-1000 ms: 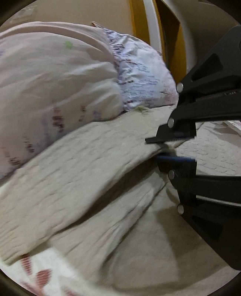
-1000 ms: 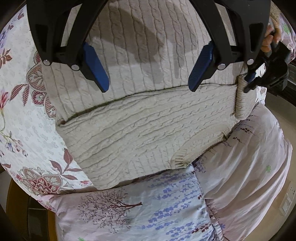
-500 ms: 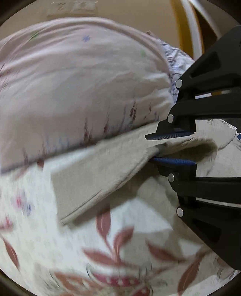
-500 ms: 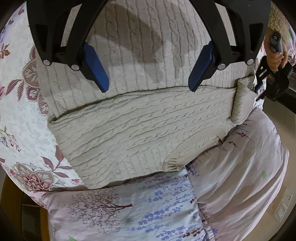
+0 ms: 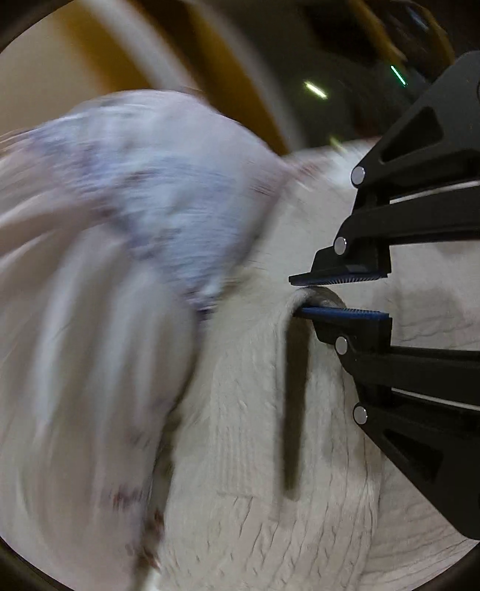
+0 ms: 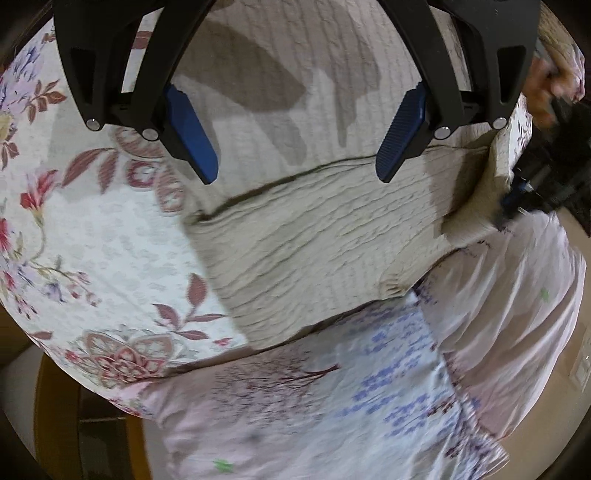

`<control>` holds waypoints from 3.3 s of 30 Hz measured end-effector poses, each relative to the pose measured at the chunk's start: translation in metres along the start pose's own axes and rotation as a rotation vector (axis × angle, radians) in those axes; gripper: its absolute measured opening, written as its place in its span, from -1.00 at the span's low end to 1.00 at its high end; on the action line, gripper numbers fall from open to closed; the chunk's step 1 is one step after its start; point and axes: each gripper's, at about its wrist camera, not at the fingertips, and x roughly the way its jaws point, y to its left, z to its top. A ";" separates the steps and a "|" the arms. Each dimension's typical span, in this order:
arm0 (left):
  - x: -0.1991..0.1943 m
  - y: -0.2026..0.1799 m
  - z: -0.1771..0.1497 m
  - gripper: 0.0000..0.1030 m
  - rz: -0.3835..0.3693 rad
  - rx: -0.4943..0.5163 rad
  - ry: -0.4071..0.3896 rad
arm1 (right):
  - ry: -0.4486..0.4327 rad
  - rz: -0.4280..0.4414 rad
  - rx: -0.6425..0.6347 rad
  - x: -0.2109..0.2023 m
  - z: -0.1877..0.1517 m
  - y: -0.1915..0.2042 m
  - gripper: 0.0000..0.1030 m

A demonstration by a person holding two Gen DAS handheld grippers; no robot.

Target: Fold small clothes

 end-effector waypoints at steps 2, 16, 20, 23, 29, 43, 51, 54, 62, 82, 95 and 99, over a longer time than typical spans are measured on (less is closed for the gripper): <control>0.021 -0.016 -0.011 -0.76 0.070 0.098 0.068 | 0.003 -0.002 0.017 -0.002 0.000 -0.008 0.69; -0.064 0.036 -0.052 0.58 0.294 0.204 0.018 | 0.047 0.163 -0.326 0.018 0.021 0.106 0.42; -0.113 0.103 -0.060 0.53 0.455 0.054 -0.035 | 0.020 0.156 -0.593 0.029 0.002 0.181 0.41; -0.128 0.134 -0.065 0.49 0.542 -0.020 -0.046 | -0.005 0.107 -0.780 0.042 -0.020 0.225 0.39; -0.121 0.154 -0.063 0.48 0.614 -0.031 -0.012 | -0.038 -0.091 -1.019 0.079 -0.051 0.264 0.17; -0.105 0.158 -0.064 0.41 0.595 -0.030 0.001 | -0.080 -0.022 -0.152 0.049 0.025 0.109 -0.85; -0.106 0.160 -0.063 0.35 0.595 -0.033 -0.006 | -0.036 0.072 0.128 0.056 0.028 0.042 -0.10; -0.107 0.160 -0.062 0.30 0.593 -0.040 -0.009 | -0.054 0.044 0.143 0.056 0.035 0.034 -0.31; -0.106 0.159 -0.060 0.26 0.592 -0.038 -0.012 | -0.113 -0.008 0.097 0.038 0.036 0.030 -0.87; -0.111 0.147 -0.069 0.26 0.604 0.044 -0.005 | -0.065 -0.020 0.035 0.015 0.025 0.015 0.28; -0.171 0.149 -0.138 0.18 0.267 -0.072 0.067 | 0.162 0.168 0.159 -0.034 -0.048 -0.089 0.09; -0.175 0.151 -0.159 0.08 0.210 -0.130 0.094 | 0.197 0.218 0.173 -0.041 -0.067 -0.099 0.01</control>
